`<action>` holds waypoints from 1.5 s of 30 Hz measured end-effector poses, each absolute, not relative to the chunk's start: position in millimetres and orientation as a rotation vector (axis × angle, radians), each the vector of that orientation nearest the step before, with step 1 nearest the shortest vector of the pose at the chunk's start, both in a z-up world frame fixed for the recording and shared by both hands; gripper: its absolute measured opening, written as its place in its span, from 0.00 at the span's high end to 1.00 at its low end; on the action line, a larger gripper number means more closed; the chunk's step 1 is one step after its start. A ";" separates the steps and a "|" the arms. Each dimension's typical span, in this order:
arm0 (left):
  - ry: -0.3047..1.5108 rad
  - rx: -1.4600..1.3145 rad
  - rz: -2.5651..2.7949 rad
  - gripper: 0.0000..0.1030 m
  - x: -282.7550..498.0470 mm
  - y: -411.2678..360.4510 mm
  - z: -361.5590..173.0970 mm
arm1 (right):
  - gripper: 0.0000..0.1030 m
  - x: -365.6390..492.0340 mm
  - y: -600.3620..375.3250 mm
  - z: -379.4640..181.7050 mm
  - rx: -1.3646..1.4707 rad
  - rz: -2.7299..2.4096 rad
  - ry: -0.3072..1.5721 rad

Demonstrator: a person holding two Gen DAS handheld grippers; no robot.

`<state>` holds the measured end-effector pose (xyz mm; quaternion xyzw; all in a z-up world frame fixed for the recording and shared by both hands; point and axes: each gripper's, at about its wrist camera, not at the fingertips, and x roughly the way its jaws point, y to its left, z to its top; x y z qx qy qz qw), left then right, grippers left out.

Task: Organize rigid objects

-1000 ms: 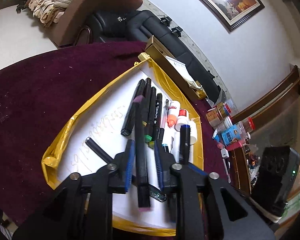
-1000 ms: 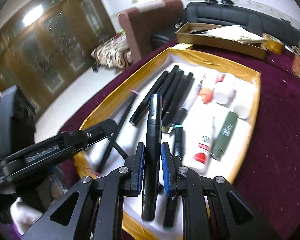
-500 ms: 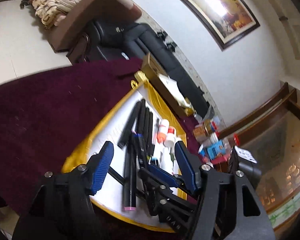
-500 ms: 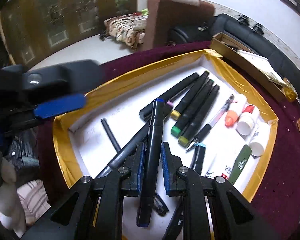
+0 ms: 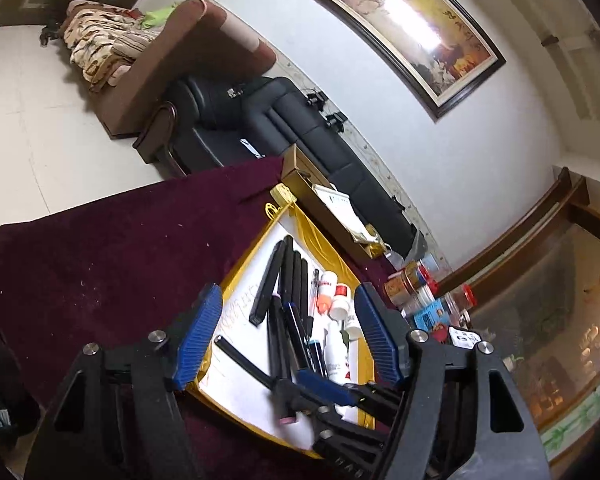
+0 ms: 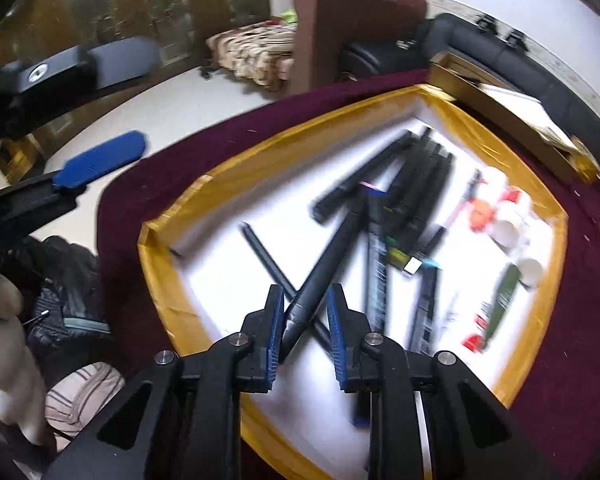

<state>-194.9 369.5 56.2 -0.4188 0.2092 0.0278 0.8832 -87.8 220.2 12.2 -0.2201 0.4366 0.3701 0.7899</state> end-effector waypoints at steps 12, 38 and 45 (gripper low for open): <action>0.406 -0.779 0.060 0.34 -203.1 352.6 69.4 | 0.75 -65.0 171.9 36.5 -0.331 0.664 0.887; 0.385 -0.553 0.118 0.30 -213.6 309.0 98.2 | 0.68 -70.3 182.4 33.5 -0.178 0.833 0.949; 0.381 -0.494 0.113 0.29 -209.2 288.9 103.9 | 0.55 -56.5 160.7 45.3 -0.159 0.642 0.889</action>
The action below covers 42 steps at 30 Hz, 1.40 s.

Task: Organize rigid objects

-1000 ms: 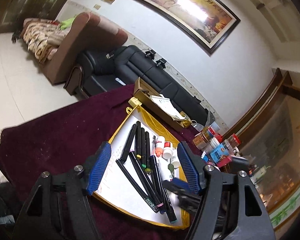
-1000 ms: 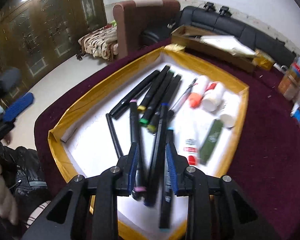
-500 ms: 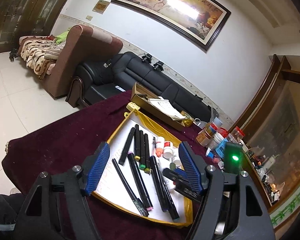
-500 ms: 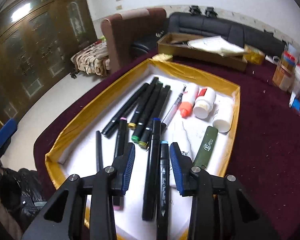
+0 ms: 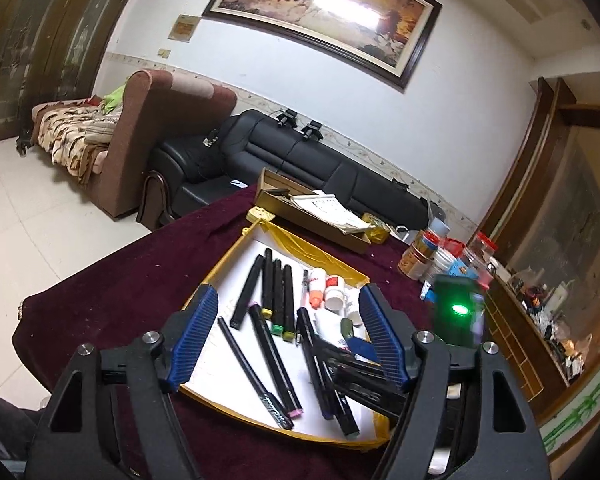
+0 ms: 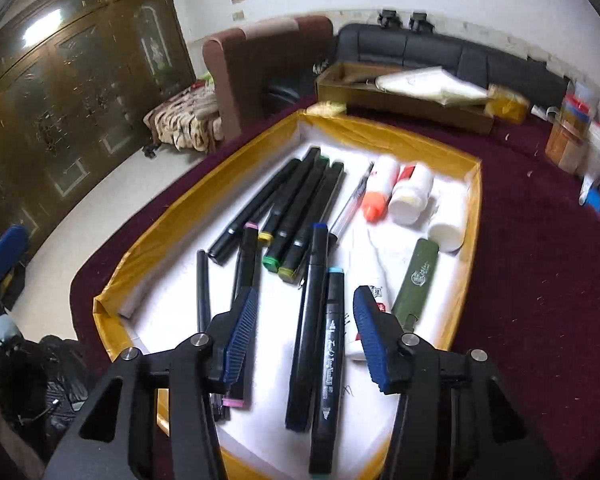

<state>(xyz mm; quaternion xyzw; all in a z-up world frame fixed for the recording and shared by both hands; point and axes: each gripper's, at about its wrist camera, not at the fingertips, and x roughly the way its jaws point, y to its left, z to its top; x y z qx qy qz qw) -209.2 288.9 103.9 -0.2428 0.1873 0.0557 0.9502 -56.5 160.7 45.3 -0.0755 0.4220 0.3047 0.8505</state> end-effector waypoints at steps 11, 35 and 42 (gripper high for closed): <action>0.043 -0.238 0.343 0.00 -255.1 227.3 153.0 | 0.51 -125.3 101.5 76.8 -0.034 0.739 0.769; 0.506 -0.210 0.275 0.00 -180.0 183.8 107.8 | 0.43 -125.4 48.6 55.6 -0.037 0.533 0.717; 0.539 -0.218 0.311 0.00 -175.9 198.4 96.1 | 0.42 -125.3 61.4 50.0 -0.063 0.538 0.740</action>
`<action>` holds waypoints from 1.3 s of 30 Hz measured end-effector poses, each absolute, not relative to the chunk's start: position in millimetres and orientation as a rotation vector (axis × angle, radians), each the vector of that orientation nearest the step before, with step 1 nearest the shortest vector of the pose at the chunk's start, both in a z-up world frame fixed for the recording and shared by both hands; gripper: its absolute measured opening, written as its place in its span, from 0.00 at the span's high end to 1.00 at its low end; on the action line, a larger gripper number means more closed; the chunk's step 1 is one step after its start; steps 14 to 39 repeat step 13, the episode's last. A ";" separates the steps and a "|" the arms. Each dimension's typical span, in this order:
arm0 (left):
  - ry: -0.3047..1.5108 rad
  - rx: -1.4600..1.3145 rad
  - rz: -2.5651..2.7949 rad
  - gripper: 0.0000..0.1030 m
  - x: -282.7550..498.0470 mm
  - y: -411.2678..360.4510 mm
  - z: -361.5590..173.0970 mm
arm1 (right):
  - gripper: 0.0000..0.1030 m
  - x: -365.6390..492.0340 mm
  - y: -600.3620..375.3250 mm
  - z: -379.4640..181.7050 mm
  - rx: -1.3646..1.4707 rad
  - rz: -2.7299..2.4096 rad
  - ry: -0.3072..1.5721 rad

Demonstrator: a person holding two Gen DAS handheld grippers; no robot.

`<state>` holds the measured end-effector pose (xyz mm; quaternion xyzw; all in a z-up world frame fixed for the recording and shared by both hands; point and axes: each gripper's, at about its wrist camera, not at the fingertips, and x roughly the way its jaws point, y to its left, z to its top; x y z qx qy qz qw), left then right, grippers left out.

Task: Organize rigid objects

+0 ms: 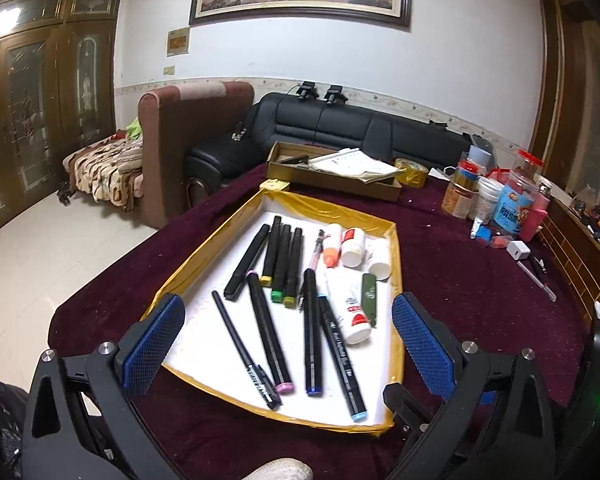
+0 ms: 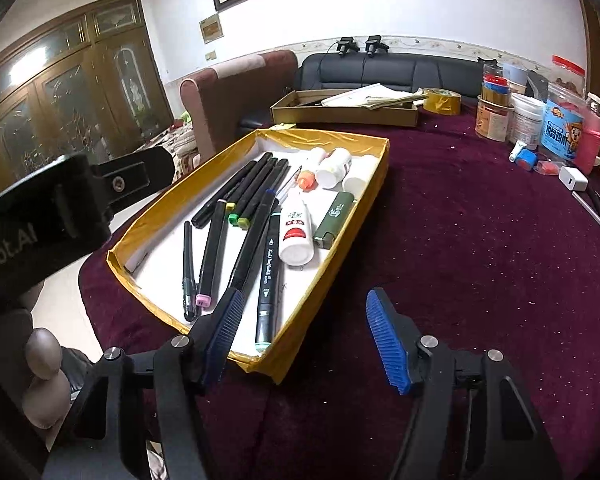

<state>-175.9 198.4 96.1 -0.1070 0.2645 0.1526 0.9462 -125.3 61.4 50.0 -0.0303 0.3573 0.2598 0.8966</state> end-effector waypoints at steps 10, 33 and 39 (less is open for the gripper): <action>0.575 -0.237 0.316 0.00 -176.0 213.3 85.3 | 0.42 -126.5 71.0 44.8 -0.071 0.546 0.764; 0.596 -0.254 0.287 0.00 -175.2 213.9 86.8 | 0.42 -124.1 63.7 48.6 -0.050 0.543 0.761; 0.596 -0.254 0.287 0.00 -175.2 213.9 86.8 | 0.42 -124.1 63.7 48.6 -0.050 0.543 0.761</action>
